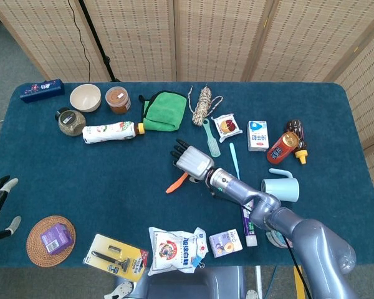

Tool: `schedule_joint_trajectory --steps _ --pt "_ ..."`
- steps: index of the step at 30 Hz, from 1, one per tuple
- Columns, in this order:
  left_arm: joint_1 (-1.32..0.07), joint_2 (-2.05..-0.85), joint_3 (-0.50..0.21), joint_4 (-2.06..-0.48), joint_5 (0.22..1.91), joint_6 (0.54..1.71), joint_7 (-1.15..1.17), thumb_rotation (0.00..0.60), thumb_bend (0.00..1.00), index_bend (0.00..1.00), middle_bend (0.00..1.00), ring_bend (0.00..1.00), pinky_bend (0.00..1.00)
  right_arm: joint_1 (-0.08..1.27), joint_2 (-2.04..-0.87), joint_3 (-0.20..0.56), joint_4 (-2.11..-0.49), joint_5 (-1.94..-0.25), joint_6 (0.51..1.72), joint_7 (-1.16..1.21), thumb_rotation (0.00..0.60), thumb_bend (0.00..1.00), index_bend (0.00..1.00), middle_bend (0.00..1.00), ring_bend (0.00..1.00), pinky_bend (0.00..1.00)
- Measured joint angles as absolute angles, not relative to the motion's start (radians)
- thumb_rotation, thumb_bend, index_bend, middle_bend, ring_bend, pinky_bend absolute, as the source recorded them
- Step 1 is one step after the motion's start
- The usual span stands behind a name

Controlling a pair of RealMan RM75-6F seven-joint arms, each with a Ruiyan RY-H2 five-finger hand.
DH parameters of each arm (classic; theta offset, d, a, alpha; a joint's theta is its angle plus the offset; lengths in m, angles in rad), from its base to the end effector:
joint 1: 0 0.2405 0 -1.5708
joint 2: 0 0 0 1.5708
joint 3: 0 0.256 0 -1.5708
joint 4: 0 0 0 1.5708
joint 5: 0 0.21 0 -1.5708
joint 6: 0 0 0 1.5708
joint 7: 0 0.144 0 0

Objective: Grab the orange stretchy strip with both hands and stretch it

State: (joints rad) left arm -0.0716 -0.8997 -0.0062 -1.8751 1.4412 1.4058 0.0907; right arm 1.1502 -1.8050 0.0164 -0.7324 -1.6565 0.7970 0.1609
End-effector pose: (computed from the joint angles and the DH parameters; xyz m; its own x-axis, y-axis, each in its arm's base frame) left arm -0.2899 0.1634 0.1889 0.4280 0.1377 0.8932 0.8978 0.0485 -0.4377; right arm -0.0741 -0.4255 -0.0779 0.7605 0.0056 0.6493 -0.3948 -0.7898 0.4693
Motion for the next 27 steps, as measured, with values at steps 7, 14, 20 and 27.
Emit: schedule_joint_trajectory --steps 7,14,20,27 --pt "-0.070 -0.895 -0.003 -1.878 1.444 1.407 0.082 0.600 0.31 0.08 0.07 0.10 0.04 1.161 -1.813 -0.005 -0.711 -1.669 0.784 0.179 0.600 0.23 0.51 0.19 0.12 0.00" --pt "-0.068 -0.891 -0.002 -1.877 1.455 1.415 0.064 0.600 0.31 0.08 0.07 0.10 0.04 1.163 -1.818 -0.008 -0.713 -1.667 0.787 0.175 0.600 0.23 0.61 0.22 0.15 0.00" --pt "-0.066 -0.888 -0.001 -1.874 1.457 1.419 0.056 0.600 0.31 0.08 0.07 0.10 0.04 1.158 -1.817 0.001 -0.733 -1.654 0.791 0.155 0.600 0.23 0.66 0.24 0.17 0.01" --pt "-0.070 -0.887 -0.003 -1.873 1.467 1.420 0.050 0.600 0.31 0.08 0.07 0.10 0.04 1.142 -1.783 0.040 -0.836 -1.595 0.779 0.102 0.600 0.23 0.66 0.24 0.17 0.01"
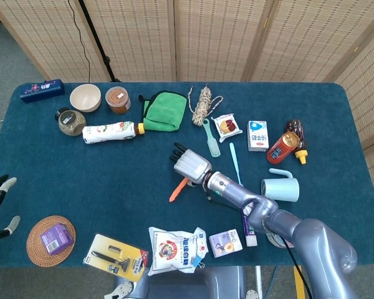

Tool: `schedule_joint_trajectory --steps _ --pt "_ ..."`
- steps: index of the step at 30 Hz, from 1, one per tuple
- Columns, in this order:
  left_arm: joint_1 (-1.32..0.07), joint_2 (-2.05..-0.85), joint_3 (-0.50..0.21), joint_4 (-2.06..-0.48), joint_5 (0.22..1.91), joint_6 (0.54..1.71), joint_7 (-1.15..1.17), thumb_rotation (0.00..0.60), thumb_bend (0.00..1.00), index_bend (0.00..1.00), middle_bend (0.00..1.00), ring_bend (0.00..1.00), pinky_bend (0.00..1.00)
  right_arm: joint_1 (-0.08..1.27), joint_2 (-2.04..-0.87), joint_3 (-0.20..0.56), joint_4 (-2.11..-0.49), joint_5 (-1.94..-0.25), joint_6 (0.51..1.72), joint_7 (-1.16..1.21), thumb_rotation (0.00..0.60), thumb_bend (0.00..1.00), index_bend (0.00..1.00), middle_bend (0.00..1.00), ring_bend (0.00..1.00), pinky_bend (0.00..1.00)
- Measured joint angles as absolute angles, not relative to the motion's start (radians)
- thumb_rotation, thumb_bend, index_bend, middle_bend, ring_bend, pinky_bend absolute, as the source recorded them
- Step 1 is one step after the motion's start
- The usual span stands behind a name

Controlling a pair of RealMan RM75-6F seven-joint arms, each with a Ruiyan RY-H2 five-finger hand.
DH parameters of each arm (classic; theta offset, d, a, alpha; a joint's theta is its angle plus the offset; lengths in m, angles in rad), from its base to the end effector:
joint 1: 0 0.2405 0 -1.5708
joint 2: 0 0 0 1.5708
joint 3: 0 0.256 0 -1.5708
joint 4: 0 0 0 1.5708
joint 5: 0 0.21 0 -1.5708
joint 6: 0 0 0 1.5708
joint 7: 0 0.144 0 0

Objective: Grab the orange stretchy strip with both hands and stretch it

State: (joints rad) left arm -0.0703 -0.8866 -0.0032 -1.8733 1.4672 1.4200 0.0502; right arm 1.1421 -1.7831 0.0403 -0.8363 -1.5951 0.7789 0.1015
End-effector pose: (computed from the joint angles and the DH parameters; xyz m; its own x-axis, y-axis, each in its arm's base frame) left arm -0.2873 0.1629 0.1932 0.4097 0.1229 0.9039 0.9088 0.0312 -0.4161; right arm -0.0678 -0.4142 -0.0813 0.7365 -0.0400 0.6752 -0.4396 -0.7870 0.4329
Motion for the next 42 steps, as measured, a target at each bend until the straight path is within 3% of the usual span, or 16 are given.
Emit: schedule_joint_trajectory --steps 15,30,42 --pt "-0.091 -0.894 -0.006 -1.869 1.493 1.406 0.039 0.600 0.31 0.07 0.07 0.10 0.04 1.070 -1.658 0.154 -1.150 -1.274 0.696 -0.214 0.600 0.23 0.65 0.24 0.17 0.02" --pt "-0.103 -0.898 -0.003 -1.875 1.524 1.406 0.033 0.600 0.31 0.07 0.07 0.10 0.04 1.035 -1.546 0.138 -1.450 -0.801 0.751 -0.585 0.600 0.23 0.60 0.21 0.16 0.02" --pt "-0.095 -0.889 0.003 -1.883 1.528 1.418 0.032 0.600 0.31 0.07 0.07 0.10 0.04 1.036 -1.504 0.113 -1.508 -0.806 0.823 -0.616 0.600 0.22 0.47 0.16 0.10 0.00"
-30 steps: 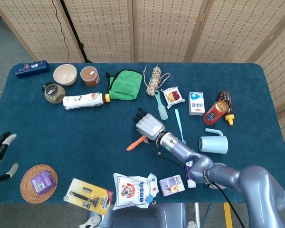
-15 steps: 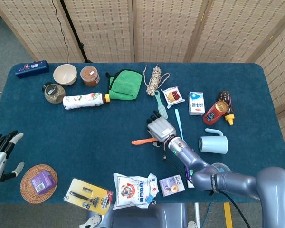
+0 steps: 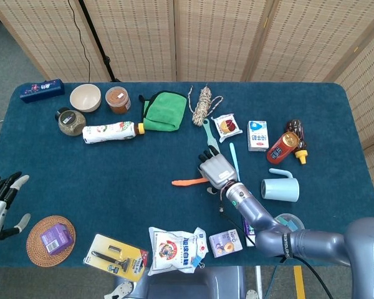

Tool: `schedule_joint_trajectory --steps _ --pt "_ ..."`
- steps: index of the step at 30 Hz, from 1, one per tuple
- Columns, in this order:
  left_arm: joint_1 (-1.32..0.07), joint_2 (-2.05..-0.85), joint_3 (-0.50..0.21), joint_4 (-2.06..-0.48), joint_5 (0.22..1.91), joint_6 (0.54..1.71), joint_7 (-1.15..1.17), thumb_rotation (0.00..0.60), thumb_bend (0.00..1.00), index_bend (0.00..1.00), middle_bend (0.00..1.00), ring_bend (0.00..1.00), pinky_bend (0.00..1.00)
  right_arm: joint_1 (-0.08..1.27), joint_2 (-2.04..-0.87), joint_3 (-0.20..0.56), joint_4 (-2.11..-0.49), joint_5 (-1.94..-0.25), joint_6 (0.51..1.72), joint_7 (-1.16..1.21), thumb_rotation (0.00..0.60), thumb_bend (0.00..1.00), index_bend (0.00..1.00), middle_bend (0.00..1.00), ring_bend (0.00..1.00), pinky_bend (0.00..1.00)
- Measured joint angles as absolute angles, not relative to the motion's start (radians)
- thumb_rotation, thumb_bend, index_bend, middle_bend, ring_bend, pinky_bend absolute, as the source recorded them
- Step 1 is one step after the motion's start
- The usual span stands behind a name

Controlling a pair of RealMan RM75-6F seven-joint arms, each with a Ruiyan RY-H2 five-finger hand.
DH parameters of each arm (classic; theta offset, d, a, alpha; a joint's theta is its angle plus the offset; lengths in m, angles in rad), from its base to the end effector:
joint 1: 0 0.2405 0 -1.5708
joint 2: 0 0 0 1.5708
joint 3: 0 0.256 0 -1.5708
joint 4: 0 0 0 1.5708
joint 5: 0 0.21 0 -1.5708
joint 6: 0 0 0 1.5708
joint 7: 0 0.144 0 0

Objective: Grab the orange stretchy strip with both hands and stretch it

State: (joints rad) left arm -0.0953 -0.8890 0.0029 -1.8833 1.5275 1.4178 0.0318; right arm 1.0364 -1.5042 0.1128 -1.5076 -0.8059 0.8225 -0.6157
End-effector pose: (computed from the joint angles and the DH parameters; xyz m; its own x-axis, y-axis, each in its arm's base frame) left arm -0.2737 0.1683 0.1874 0.3929 0.1195 0.9118 0.9196 -0.0485 -0.3899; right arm -0.0925 -0.3718 -0.0279 0.6855 -0.2722 0.6753 -0.6953 -0.5197 0.4965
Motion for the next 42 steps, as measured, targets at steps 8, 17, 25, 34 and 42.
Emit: schedule_joint_trajectory --steps 8,17,25,34,42 --pt "-0.092 -0.884 0.006 -1.886 1.533 1.425 0.030 0.600 0.31 0.07 0.07 0.10 0.04 1.014 -1.524 0.112 -1.476 -0.881 0.834 -0.541 0.600 0.22 0.51 0.17 0.09 0.00" --pt "-0.087 -0.878 0.008 -1.887 1.529 1.429 0.031 0.600 0.31 0.07 0.07 0.10 0.04 0.988 -1.583 0.118 -1.368 -0.964 0.843 -0.455 0.600 0.24 0.54 0.19 0.10 0.00" --pt "-0.086 -0.873 0.008 -1.893 1.526 1.431 0.038 0.600 0.31 0.07 0.07 0.10 0.04 0.975 -1.615 0.126 -1.300 -0.999 0.828 -0.409 0.600 0.24 0.51 0.19 0.10 0.00" --pt "-0.086 -0.870 0.009 -1.899 1.525 1.430 0.045 0.600 0.31 0.07 0.07 0.10 0.04 0.966 -1.622 0.132 -1.272 -1.030 0.812 -0.380 0.600 0.33 0.49 0.19 0.10 0.00" --pt "-0.083 -0.862 0.010 -1.905 1.525 1.435 0.048 0.600 0.31 0.07 0.07 0.09 0.04 0.956 -1.637 0.137 -1.246 -1.052 0.812 -0.364 0.600 0.34 0.49 0.19 0.10 0.00"
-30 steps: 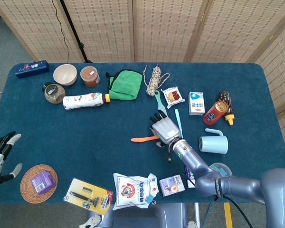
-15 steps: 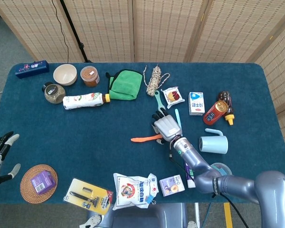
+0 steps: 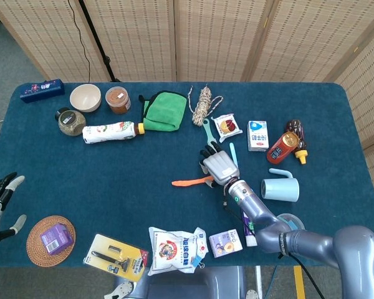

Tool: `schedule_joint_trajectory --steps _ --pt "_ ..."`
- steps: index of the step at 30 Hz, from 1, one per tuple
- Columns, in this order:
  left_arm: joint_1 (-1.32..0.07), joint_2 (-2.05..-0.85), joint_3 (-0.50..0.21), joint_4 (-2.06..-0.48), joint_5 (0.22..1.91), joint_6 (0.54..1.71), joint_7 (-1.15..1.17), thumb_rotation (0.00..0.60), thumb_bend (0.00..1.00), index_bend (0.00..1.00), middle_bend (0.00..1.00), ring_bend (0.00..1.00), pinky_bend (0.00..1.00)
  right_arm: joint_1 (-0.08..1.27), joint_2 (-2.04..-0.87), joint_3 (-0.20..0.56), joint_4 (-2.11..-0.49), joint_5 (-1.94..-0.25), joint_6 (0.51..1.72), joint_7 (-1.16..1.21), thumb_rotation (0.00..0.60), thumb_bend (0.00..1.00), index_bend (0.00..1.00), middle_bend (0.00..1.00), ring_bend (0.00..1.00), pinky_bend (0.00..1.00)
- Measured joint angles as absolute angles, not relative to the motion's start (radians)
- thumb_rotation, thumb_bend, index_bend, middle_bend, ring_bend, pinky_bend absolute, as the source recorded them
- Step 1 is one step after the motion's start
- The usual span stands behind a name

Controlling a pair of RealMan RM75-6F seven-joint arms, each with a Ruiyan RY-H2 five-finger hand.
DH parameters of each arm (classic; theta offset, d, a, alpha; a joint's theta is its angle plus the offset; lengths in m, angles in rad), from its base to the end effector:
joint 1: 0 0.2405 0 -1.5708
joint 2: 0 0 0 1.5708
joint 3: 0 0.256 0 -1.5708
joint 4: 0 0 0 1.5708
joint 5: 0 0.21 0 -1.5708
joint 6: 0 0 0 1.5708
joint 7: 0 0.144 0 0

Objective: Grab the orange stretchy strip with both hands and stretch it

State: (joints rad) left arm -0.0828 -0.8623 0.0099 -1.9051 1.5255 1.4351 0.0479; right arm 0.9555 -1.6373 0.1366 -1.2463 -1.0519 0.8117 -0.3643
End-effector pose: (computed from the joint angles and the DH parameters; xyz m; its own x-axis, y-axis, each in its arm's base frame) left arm -0.2726 0.1635 0.1948 0.4104 0.1130 0.9049 0.9118 -0.0340 -0.4093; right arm -0.1183 -0.3883 -0.0473 0.6138 -0.2410 0.7517 -0.7441 -0.4949 0.4489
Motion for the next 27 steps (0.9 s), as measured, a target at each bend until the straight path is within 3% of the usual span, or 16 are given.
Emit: schedule_joint_trajectory --steps 27 --pt "-0.076 -0.858 0.012 -1.911 1.530 1.444 0.049 0.600 0.31 0.07 0.07 0.09 0.04 0.940 -1.652 0.136 -1.213 -1.083 0.781 -0.365 0.600 0.34 0.51 0.19 0.11 0.00"
